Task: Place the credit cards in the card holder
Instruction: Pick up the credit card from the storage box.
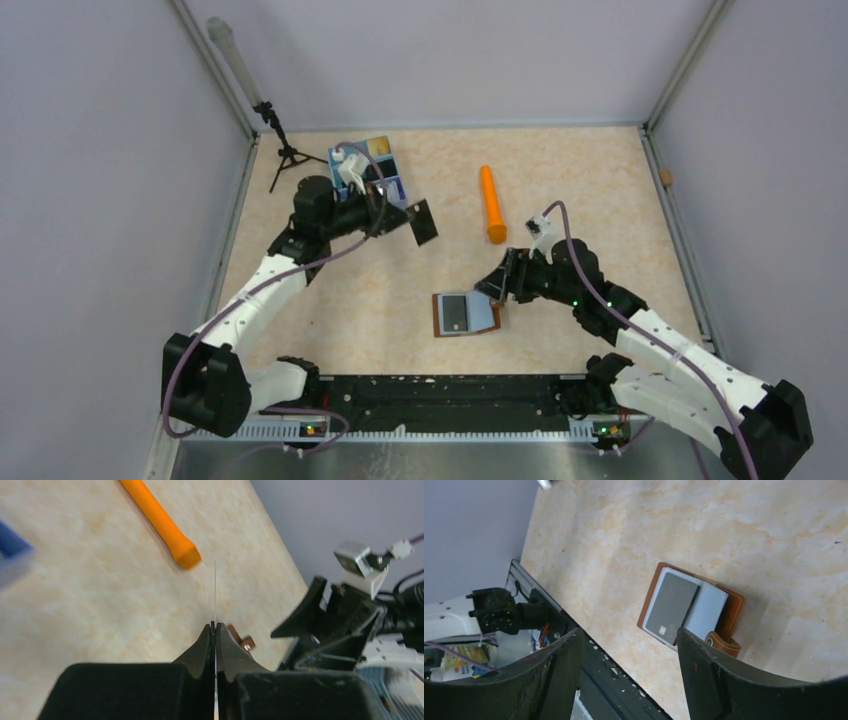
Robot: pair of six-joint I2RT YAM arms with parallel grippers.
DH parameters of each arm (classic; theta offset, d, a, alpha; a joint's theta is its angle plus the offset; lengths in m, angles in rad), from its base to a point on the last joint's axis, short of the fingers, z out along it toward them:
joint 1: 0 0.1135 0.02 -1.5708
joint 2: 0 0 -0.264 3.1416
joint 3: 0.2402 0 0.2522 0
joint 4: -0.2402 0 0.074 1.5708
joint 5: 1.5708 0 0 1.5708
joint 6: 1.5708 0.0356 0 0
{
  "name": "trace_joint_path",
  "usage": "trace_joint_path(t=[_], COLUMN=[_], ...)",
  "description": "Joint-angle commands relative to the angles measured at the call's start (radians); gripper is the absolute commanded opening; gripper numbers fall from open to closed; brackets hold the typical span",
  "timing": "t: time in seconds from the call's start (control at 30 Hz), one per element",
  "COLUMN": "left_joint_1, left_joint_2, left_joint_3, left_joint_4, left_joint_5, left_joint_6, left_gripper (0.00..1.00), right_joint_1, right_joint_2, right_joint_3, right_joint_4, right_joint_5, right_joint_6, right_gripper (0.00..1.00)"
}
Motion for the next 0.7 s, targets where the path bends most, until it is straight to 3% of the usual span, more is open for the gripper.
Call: trace_joint_path(t=[0.0, 0.23, 0.4, 0.57, 0.67], left_joint_1=[-0.114, -0.232, -0.288, -0.332, -0.36], left_joint_2=[-0.093, -0.188, -0.222, -0.213, -0.2], left_joint_3=[-0.106, -0.291, -0.349, -0.365, -0.367], left_joint_4=[0.027, 0.238, 0.333, 0.383, 0.406], left_joint_5=[0.122, 0.243, 0.224, 0.178, 0.157], left_joint_6=[-0.097, -0.25, -0.321, -0.364, -0.376], left_gripper=[0.0, 0.0, 0.0, 0.0, 0.0], right_joint_1=[-0.013, -0.014, -0.008, 0.011, 0.019], right_joint_2=[-0.067, -0.137, -0.109, -0.091, -0.058], right_joint_3=[-0.006, -0.092, -0.154, -0.17, -0.169], right_joint_4=[0.054, 0.136, 0.363, 0.492, 0.523], right_joint_5=[-0.106, -0.23, -0.39, -0.427, -0.432], right_joint_6=[-0.022, 0.035, 0.128, 0.183, 0.187], right_gripper=[0.68, 0.7, 0.65, 0.63, 0.54])
